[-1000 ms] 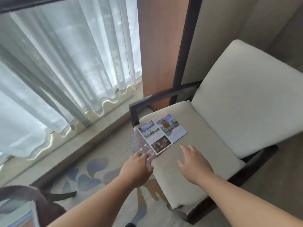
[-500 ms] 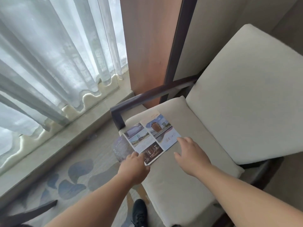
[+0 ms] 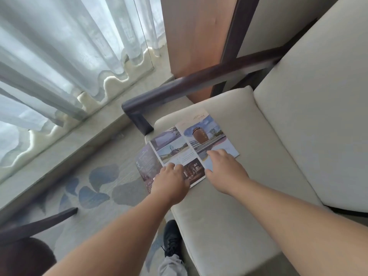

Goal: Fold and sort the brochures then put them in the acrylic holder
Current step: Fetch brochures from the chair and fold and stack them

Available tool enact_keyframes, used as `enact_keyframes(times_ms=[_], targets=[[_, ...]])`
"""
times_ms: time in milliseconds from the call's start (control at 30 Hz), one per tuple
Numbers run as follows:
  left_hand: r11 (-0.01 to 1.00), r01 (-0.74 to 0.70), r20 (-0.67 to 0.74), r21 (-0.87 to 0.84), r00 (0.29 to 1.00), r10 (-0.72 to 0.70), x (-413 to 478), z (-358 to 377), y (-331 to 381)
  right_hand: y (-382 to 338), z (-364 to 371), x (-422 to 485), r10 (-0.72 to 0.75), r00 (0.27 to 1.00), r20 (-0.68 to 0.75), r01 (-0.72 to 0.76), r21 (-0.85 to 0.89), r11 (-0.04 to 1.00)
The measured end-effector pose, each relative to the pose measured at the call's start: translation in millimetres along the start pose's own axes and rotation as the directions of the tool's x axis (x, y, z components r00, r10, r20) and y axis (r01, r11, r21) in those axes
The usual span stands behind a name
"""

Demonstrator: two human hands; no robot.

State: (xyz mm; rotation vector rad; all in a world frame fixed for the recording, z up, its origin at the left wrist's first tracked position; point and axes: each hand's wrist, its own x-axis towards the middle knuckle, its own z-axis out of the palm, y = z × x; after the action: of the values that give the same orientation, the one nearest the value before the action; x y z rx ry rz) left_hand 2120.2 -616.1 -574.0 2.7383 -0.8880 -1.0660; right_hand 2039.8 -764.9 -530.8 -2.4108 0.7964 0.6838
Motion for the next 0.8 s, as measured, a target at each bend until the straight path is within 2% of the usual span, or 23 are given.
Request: enact_keyframes(times_ms=[133, 267, 400, 567, 800], targets=[[0.997, 0.077, -0.125, -0.032, 0.989, -0.080, 25.5, 23.8, -12.4, 8.7, 20.3, 33.4, -0.022, 1.000, 0.022, 0.023, -0.040, 0.999], [0.977, 0.195, -0.208, -0.091, 0.955, -0.210, 43.6, 41.4, -24.4, 15.7, 37.2, 68.9, 0.021, 1.000, -0.022, -0.023, -0.095, 0.995], [0.924, 0.308, -0.132, -0.226, 0.930, -0.342, 58.6, 52.0, -36.6, 15.9, 52.2, 101.1, 0.115, 0.993, -0.008, -0.115, -0.117, 0.986], [0.913, 0.302, -0.090, -0.273, 0.937, -0.337, 59.8, 70.2, -29.6, 23.6, 77.6, 104.5, 0.136, 0.990, -0.026, -0.138, -0.131, 0.982], [0.933, 0.287, -0.099, -0.217, 0.945, -0.313, 54.3, 73.5, -14.0, 35.0, 88.3, 82.9, 0.120, 0.990, -0.075, -0.125, -0.057, 0.991]])
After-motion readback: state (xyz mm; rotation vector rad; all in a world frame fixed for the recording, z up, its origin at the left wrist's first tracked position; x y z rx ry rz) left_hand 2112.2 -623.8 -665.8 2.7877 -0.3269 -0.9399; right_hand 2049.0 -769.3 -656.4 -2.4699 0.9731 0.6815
